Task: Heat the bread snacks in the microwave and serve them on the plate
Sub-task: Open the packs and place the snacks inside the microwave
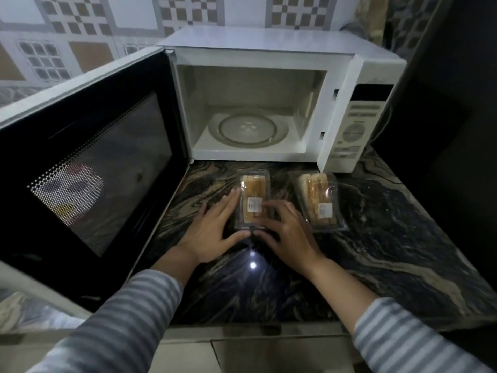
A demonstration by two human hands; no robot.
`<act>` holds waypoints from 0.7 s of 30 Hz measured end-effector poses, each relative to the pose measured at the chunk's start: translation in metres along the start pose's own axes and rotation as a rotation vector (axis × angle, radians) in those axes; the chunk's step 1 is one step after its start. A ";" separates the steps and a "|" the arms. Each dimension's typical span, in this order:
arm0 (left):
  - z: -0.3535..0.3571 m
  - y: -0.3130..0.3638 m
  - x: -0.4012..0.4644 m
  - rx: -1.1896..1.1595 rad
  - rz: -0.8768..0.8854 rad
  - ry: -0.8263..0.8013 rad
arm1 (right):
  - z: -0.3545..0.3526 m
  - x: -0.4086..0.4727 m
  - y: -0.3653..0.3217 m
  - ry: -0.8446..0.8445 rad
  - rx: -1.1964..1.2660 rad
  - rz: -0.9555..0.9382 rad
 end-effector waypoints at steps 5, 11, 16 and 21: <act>0.002 -0.002 0.001 0.008 -0.025 -0.007 | -0.002 0.002 -0.005 0.075 -0.019 -0.051; 0.001 0.003 0.000 0.055 0.034 0.050 | 0.011 0.003 -0.012 0.087 -0.027 -0.183; 0.002 0.004 0.002 0.096 0.038 0.012 | 0.012 0.003 -0.014 0.083 -0.033 -0.190; 0.003 0.002 0.003 0.113 0.019 0.008 | 0.010 0.001 -0.016 0.091 -0.033 -0.200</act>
Point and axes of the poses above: each hand's wrist, its own x-axis towards the middle knuckle, its own z-axis out of the palm, y = z × x, the point moved 7 cm from there along x, towards the middle knuckle, and after that the axes turned 8 degrees about -y, right-handed, at the moved point
